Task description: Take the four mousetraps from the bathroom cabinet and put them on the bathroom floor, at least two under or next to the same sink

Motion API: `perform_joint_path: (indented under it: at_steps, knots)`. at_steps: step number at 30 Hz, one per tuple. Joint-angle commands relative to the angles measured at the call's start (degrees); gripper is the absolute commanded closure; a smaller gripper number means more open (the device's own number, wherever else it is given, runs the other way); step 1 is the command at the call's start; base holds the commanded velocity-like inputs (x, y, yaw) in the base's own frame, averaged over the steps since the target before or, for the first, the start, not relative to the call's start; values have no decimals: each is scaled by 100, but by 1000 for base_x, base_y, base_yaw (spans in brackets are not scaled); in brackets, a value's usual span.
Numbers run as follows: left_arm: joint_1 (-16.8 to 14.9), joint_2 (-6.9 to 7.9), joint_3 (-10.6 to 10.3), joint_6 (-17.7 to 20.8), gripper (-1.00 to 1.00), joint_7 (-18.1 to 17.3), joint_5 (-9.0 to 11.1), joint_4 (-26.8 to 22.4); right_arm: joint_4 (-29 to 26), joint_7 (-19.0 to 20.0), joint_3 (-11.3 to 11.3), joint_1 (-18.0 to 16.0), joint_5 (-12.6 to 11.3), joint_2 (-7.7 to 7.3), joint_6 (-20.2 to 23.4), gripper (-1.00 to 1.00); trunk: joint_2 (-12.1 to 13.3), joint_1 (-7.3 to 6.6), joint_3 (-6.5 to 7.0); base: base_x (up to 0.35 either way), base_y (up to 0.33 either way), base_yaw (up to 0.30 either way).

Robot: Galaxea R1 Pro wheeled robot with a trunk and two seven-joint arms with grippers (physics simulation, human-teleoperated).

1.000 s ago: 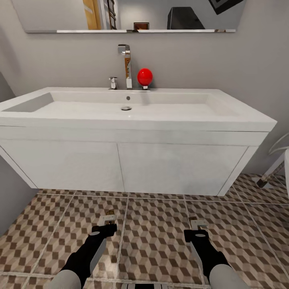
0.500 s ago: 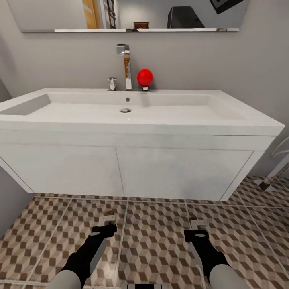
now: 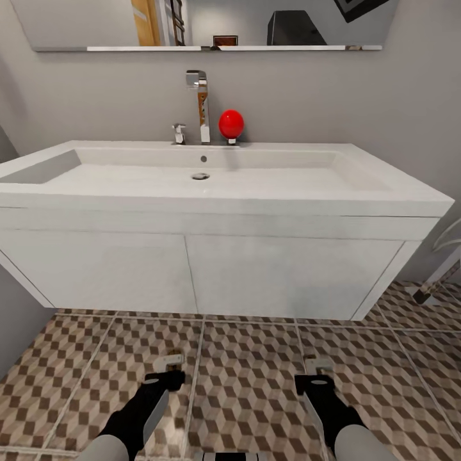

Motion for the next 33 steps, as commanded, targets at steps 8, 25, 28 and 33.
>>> perform_joint_path:
  at_steps: [8,25,28,33]
  knots:
    - [-1,8,-36,-40,100,43,20,41,72,-17,-24,-4,55,-3,-6,100,-2,-1,-5,0,0,0]
    - [-1,10,-47,-42,100,51,14,14,82,-18,-21,-5,43,-10,-42,100,-2,-1,-5,77,0,-4]
    - [-1,7,-47,-30,100,51,14,4,83,-18,-24,-7,42,-4,-30,100,-2,-1,-5,1,0,-161]
    - [-1,2,-54,-24,100,51,14,-21,80,-18,-24,-8,47,-3,-25,100,-2,-1,-5,0,0,-114]
